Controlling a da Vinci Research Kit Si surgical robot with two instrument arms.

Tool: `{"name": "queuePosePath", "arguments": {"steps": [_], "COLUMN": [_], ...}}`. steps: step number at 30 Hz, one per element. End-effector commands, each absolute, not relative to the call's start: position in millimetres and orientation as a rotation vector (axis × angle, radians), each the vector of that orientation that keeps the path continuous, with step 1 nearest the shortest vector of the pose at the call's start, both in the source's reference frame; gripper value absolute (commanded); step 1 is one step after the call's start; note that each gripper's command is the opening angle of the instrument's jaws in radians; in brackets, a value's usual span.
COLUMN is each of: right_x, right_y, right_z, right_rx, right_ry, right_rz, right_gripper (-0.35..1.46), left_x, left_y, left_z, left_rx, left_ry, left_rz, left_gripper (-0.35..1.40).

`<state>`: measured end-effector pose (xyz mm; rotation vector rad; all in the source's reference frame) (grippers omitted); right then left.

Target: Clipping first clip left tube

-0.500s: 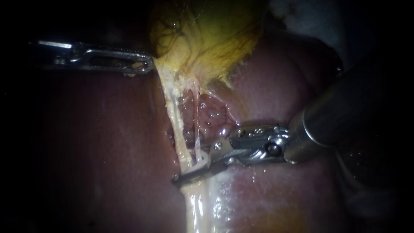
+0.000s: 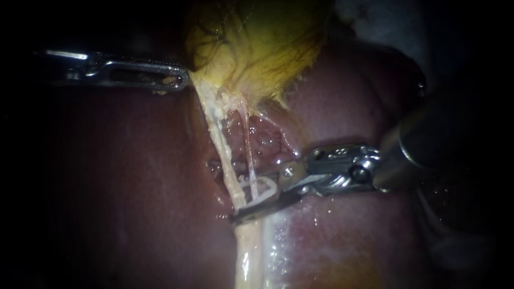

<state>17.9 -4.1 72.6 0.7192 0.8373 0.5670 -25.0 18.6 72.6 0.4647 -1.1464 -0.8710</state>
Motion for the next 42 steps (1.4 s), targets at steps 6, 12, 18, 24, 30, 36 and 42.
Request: {"name": "queuePosePath", "arguments": {"steps": [6,12,18,24,30,36,42], "right_x": [16.0,15.0,14.6,15.0,16.3,17.2,17.6], "right_y": [-2.8,-1.9,-1.7,-1.6,-1.8,-2.0,-2.2], "right_z": [72.3,71.5,71.2,71.2,71.0,70.9,72.0], "right_rx": [0.709,0.720,0.855,0.975,1.041,1.093,1.130], "right_ry": [0.839,0.859,0.958,1.043,1.085,1.120,1.132], "right_rz": [0.580,0.585,0.518,0.457,0.437,0.424,0.425], "right_gripper": [0.55,0.57,0.58,0.57,0.57,0.57,0.56], "left_x": [-25.0,-24.9,-24.9,-24.9,-24.9,-24.9,-25.0], "left_y": [18.6,18.6,18.6,18.6,18.6,18.6,18.6], "left_z": [72.6,72.6,72.6,72.5,72.5,72.5,72.5], "left_rx": [0.465,0.465,0.465,0.465,0.465,0.465,0.465], "left_ry": [-1.147,-1.146,-1.146,-1.146,-1.146,-1.146,-1.146], "left_rz": [-0.871,-0.871,-0.871,-0.871,-0.871,-0.871,-0.872], "left_gripper": [-0.35,-0.35,-0.35,-0.35,-0.35,-0.35,-0.35]}}
